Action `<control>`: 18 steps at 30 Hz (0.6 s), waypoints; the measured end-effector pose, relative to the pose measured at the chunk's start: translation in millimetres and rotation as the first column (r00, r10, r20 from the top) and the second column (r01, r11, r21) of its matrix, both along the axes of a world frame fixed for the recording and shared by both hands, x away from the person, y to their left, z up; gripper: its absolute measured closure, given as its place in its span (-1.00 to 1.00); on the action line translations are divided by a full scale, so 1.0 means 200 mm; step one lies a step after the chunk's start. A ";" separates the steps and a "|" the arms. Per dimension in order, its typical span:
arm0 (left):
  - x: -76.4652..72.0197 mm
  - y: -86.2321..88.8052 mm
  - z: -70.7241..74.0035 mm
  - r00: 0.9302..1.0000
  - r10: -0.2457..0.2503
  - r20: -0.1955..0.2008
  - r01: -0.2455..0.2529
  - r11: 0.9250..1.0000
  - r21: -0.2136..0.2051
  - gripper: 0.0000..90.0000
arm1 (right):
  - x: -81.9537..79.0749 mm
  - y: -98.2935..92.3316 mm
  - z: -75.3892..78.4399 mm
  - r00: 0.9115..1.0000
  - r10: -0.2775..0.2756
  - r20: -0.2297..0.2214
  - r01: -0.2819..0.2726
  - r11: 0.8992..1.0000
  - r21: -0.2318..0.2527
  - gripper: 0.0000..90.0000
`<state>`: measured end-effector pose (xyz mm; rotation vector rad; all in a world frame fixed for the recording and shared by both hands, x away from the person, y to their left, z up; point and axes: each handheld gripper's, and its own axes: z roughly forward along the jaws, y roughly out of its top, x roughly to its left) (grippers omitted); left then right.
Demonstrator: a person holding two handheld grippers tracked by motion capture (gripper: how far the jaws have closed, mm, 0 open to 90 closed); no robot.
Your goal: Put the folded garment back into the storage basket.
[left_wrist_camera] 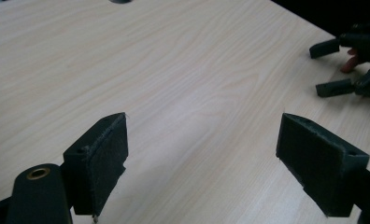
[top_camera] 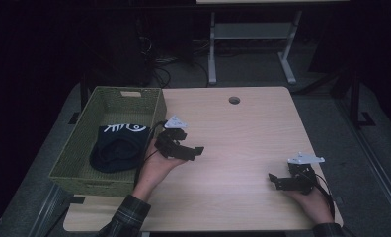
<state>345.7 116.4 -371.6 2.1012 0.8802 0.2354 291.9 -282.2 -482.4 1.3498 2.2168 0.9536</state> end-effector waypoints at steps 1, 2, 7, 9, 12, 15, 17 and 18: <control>0.00 0.00 0.00 1.000 0.000 0.000 0.000 1.000 0.000 -0.64 | 0.00 0.00 0.00 1.000 0.000 0.000 0.000 1.000 0.000 -0.79; -0.01 -0.02 -0.03 1.000 -0.011 0.000 0.011 1.000 0.011 -0.64 | 0.00 0.00 0.00 1.000 0.000 0.000 0.000 1.000 0.000 -0.79; -0.02 -0.04 -0.09 1.000 -0.018 -0.008 0.018 1.000 0.012 -0.64 | 0.00 0.00 0.00 1.000 0.001 -0.001 -0.001 1.000 0.001 -0.79; -0.02 -0.05 -0.13 1.000 -0.014 -0.011 0.014 1.000 0.013 -0.64 | 0.00 0.00 0.00 1.000 0.000 -0.001 0.000 1.000 0.001 -0.79; -0.03 -0.06 -0.19 1.000 -0.009 -0.014 0.010 0.999 0.031 -0.64 | 0.00 0.00 0.00 1.000 0.001 0.000 -0.001 1.000 0.000 -0.79; -0.03 -0.06 -0.22 1.000 -0.010 -0.017 0.010 0.999 0.032 -0.65 | 0.00 0.00 0.00 1.000 0.003 0.004 -0.003 1.000 -0.002 -0.79; -0.04 -0.07 -0.25 1.000 -0.009 -0.016 0.010 0.999 0.039 -0.65 | 0.00 0.00 0.00 1.000 0.003 0.004 -0.003 1.000 -0.002 -0.79; -0.03 -0.06 -0.27 1.000 -0.011 -0.008 0.011 0.998 0.054 -0.64 | 0.00 0.00 0.00 1.000 0.002 0.003 -0.002 1.000 -0.002 -0.79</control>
